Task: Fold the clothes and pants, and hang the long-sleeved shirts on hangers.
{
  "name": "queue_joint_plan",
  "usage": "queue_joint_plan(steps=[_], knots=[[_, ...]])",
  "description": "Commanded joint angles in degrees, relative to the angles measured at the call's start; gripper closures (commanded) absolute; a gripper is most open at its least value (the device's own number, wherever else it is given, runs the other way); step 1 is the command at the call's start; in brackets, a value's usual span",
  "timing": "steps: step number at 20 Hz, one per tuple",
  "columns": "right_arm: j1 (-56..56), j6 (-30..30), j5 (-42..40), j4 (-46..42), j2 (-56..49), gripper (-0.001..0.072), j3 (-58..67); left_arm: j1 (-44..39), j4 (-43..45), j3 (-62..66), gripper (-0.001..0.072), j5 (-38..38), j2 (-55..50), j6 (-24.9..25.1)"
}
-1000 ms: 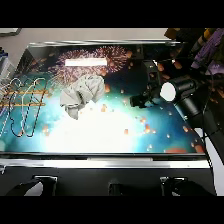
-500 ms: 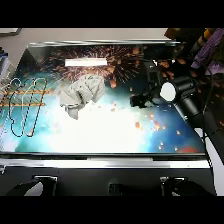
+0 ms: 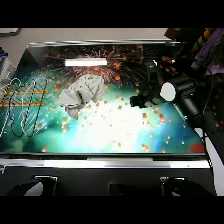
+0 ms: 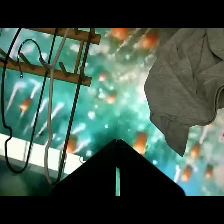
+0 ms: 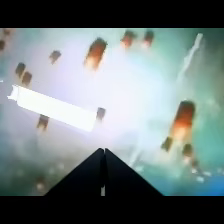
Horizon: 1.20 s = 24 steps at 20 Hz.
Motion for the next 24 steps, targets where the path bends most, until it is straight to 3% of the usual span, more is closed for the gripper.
queue_joint_plan(steps=[1,15,16,17,19,20,24], knots=[[-0.02,-0.02,0.02,0.00,0.02,0.0679,0.04,0.04,0.02,-0.02,0.0686,-4.15,0.02,-0.04],[-0.02,0.00,-0.57,0.02,0.02,0.0679,0.04,0.04,-0.68,-0.02,0.0682,-18.16,-0.11,-0.07],[-0.02,0.00,-0.35,0.04,0.02,0.0679,0.04,0.04,-0.68,-0.04,0.0649,-18.10,-0.46,-0.07],[-0.02,0.00,-0.24,0.07,0.02,0.0679,0.04,0.02,-0.76,-0.15,0.0552,-17.33,-1.27,-0.11],[-0.02,0.02,0.76,0.09,0.02,0.0679,0.04,-0.28,-2.40,-1.36,0.0107,-14.21,-3.96,-0.68],[-0.02,0.02,1.42,0.07,0.02,0.0678,0.04,-0.90,-2.80,-2.47,0.0016,-13.05,-5.90,-1.25],[-0.02,0.02,3.96,0.02,0.02,0.0676,0.04,-7.02,-4.02,-5.09,0.0017,-13.09,-19.17,-1.57]])
